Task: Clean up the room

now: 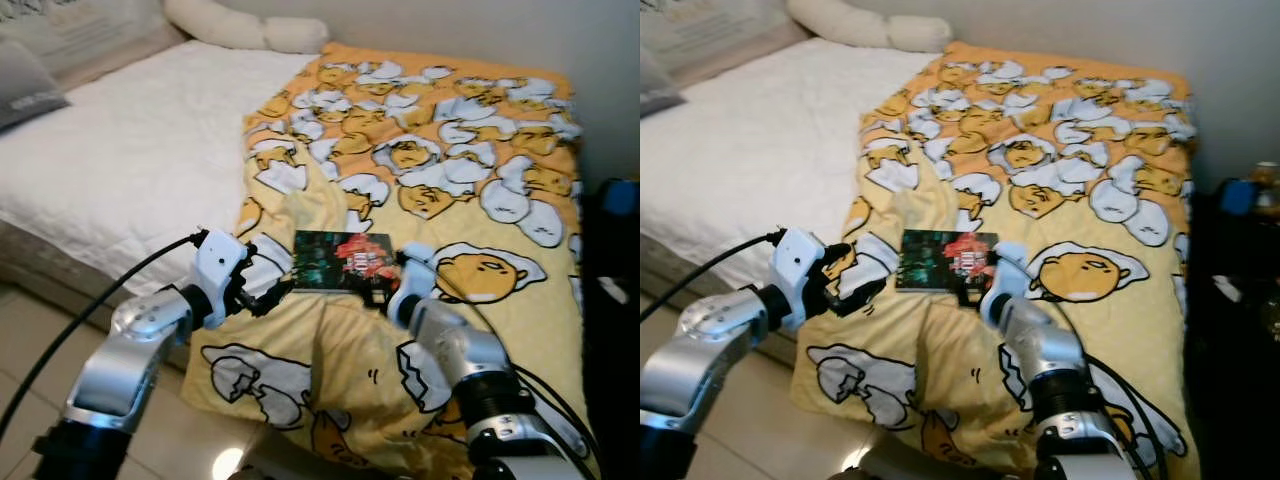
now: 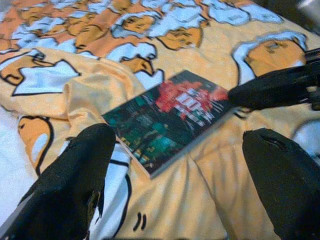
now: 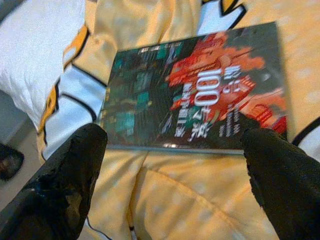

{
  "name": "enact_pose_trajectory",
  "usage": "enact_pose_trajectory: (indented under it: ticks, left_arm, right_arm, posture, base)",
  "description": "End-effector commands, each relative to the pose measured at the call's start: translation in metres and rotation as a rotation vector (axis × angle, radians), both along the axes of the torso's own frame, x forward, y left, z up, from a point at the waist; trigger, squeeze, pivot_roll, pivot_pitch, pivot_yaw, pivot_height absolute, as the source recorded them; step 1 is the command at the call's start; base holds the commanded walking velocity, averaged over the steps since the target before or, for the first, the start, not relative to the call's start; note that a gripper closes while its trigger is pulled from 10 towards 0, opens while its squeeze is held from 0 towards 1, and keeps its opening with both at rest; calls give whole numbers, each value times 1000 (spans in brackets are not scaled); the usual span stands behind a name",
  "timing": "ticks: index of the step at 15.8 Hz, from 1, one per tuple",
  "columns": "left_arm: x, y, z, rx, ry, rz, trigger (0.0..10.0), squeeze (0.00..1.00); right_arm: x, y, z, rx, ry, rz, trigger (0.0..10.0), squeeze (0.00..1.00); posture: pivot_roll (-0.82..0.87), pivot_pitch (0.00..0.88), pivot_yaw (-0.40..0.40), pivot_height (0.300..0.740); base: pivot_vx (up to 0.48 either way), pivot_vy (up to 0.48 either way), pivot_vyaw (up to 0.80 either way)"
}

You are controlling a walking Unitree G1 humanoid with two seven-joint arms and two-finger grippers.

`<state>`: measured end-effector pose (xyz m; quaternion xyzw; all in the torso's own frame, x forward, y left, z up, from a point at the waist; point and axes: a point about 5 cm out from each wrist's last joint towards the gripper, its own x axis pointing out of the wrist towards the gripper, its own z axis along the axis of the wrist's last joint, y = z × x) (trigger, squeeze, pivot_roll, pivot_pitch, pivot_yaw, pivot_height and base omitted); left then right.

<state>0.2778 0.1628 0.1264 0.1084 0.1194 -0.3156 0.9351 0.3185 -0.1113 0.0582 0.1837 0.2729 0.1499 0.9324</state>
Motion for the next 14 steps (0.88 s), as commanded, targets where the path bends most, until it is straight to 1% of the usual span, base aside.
enact_pose_trajectory:
  ticks: [1,2,3,4,6,7,8,9,10,11,12,13,14]
  left_arm:
    - [1,2,4,3,-30,44,10000,0]
    - [1,-2,4,-24,-40,76,10000,0]
    - [-2,-7,0,-32,-24,60,10000,0]
    - [-5,-10,-1,-17,-14,27,10000,0]
    - [-6,-8,0,-1,-11,3,10000,0]
    - [-6,-5,1,1,-24,23,10000,0]
    - [-6,-1,3,11,-39,60,10000,0]
    - [-3,7,3,52,-69,139,10000,0]
    - [-1,14,2,67,-80,239,10000,0]
    - [-1,19,2,42,-97,308,10000,0]
    - [-1,22,3,4,-104,383,10000,0]
    - [-2,23,4,-6,-108,403,10000,0]
    - [-1,21,7,-28,-108,414,10000,0]
  right_arm:
    - [-2,-2,1,29,16,-8,10000,0]
    - [-3,-4,-1,31,45,-16,10000,0]
    - [-6,-5,-12,19,114,-16,10000,0]
    - [-8,-6,-18,-1,156,-18,10000,0]
    - [-5,-4,-17,-7,146,-18,10000,761]
    - [-4,-3,-11,5,124,-17,10000,718]
    - [-3,-3,-4,-5,84,-4,10000,0]
    - [-3,-6,4,-84,5,31,10000,0]
    - [-4,-14,14,-204,-101,51,10000,0]
    - [-9,-22,21,-250,-162,36,10000,0]
    - [-17,-31,29,-262,-200,18,10000,0]
    - [-20,-33,31,-261,-208,17,10000,0]
    - [-27,-32,33,-211,-183,39,10000,0]
  posture:
    - [-49,0,23,740]
    - [-52,0,31,740]
    - [-52,0,27,740]
    - [-49,0,20,740]
    - [-37,0,10,740]
    - [-28,0,-3,740]
    - [-30,0,-10,740]
    - [-25,0,-17,740]
    - [-25,0,-20,740]
    - [-34,0,-22,740]
    - [-48,0,-18,740]
    - [-51,0,-16,740]
    - [-65,0,-7,740]
  base:
    - [0,0,0]
    - [0,0,0]
    - [0,0,0]
    - [0,0,0]
    - [0,0,0]
    - [0,0,0]
    - [0,0,0]
    - [0,0,0]
    - [0,0,0]
    - [0,0,0]
    - [0,0,0]
    - [0,0,0]
    - [0,0,0]
